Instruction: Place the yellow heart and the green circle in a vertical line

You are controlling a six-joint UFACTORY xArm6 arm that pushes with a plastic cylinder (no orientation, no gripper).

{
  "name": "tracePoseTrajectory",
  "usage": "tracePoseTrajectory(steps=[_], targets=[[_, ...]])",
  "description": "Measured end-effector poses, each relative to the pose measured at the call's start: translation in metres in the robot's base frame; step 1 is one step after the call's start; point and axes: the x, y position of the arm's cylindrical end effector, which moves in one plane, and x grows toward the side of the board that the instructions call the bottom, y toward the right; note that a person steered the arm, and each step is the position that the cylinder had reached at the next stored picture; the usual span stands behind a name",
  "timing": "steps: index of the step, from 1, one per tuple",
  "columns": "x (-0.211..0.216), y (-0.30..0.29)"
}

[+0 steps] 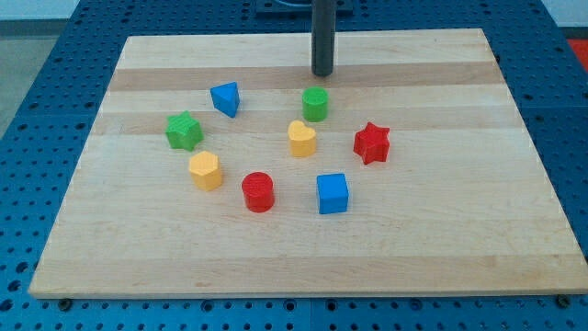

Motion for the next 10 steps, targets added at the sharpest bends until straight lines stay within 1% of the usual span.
tracePoseTrajectory(steps=[3,4,5,6,7,8,9,10], targets=[[0.002,-0.003],[0.018,0.029],[0.043,0.077],[0.051,0.091],[0.064,0.086],[0.096,0.062],[0.114,0.032],[0.114,-0.001]])
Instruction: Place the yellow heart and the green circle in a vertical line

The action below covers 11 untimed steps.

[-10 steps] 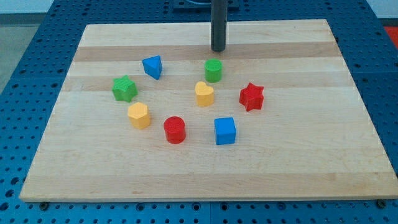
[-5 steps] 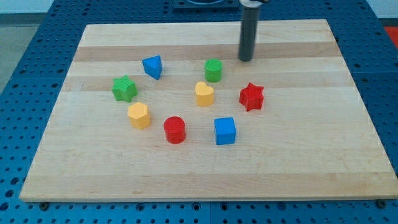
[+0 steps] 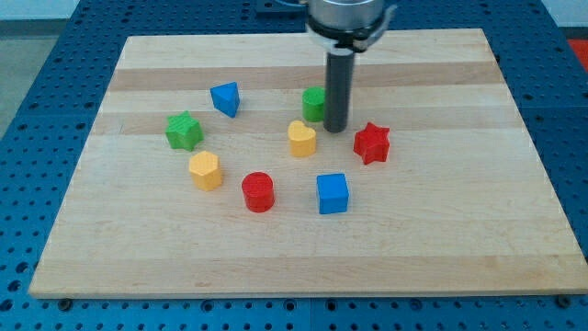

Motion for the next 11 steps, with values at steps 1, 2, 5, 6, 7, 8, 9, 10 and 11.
tracePoseTrajectory(steps=[1,2,5,6,7,8,9,10,11], targets=[[0.000,-0.022],[0.000,-0.022],[0.000,0.020],[0.000,0.006],[0.000,0.000],[0.000,0.000],[-0.005,0.000],[-0.016,-0.001],[-0.023,-0.009]])
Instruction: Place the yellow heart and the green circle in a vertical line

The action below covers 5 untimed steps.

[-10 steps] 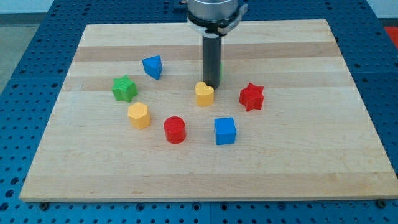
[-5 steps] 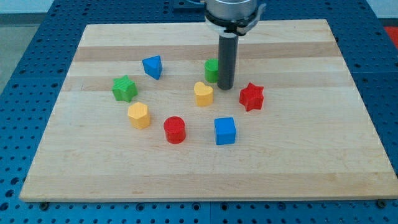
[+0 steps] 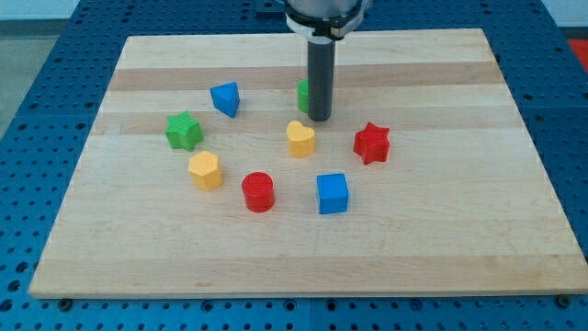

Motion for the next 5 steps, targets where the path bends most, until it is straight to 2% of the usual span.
tracePoseTrajectory(steps=[4,5], targets=[[-0.031,-0.019],[-0.027,-0.021]])
